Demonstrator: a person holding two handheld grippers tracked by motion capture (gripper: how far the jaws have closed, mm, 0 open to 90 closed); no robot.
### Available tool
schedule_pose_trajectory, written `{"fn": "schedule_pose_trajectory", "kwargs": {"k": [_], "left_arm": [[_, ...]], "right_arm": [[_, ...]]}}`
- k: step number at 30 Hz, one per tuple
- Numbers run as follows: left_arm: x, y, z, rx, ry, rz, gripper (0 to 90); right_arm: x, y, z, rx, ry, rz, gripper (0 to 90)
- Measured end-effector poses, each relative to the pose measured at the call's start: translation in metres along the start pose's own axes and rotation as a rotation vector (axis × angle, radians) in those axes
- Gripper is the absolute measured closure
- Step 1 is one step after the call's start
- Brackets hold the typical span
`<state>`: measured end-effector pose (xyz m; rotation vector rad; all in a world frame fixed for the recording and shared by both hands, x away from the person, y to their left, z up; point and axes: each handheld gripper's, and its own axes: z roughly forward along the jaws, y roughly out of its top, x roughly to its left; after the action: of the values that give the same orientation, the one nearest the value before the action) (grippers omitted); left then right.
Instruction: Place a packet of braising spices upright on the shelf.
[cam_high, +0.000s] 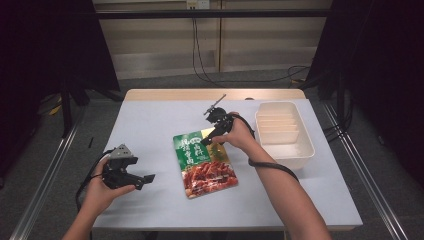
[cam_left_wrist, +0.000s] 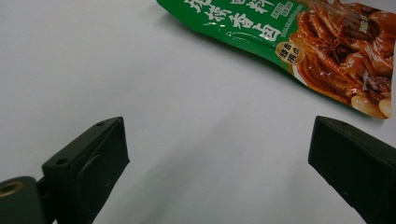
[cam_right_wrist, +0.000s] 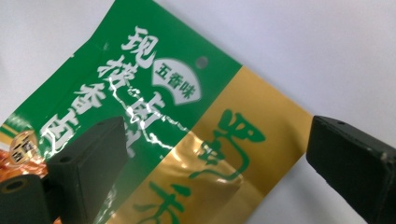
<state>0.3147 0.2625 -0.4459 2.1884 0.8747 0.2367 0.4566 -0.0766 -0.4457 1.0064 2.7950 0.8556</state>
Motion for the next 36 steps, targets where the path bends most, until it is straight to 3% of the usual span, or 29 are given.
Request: {"fn": "schedule_pose_trajectory", "kwargs": {"k": [5, 16, 22, 28, 31, 36], "left_arm": [[0.000, -0.002, 0.003, 0.006, -0.002, -0.008, 4.7], [0.002, -0.001, 0.002, 0.009, 0.002, -0.007, 4.7], [0.001, -0.002, 0.003, 0.012, -0.002, -0.013, 4.7], [0.001, -0.001, 0.002, 0.007, -0.002, -0.009, 4.7], [0.000, -0.001, 0.003, 0.012, -0.001, -0.008, 4.7], [0.001, -0.002, 0.003, 0.003, -0.005, -0.012, 4.7]], "right_arm": [[-0.009, 0.005, 0.010, 0.005, 0.026, 0.001, 5.4], [-0.015, 0.017, 0.022, 0.020, 0.051, -0.023, 5.3], [-0.016, 0.019, 0.026, 0.028, 0.049, -0.041, 5.1], [-0.014, 0.025, 0.028, 0.004, 0.075, -0.044, 4.8], [-0.012, 0.026, 0.034, 0.017, 0.081, -0.072, 4.8], [-0.009, 0.026, 0.035, 0.036, 0.091, -0.074, 5.7]]}}
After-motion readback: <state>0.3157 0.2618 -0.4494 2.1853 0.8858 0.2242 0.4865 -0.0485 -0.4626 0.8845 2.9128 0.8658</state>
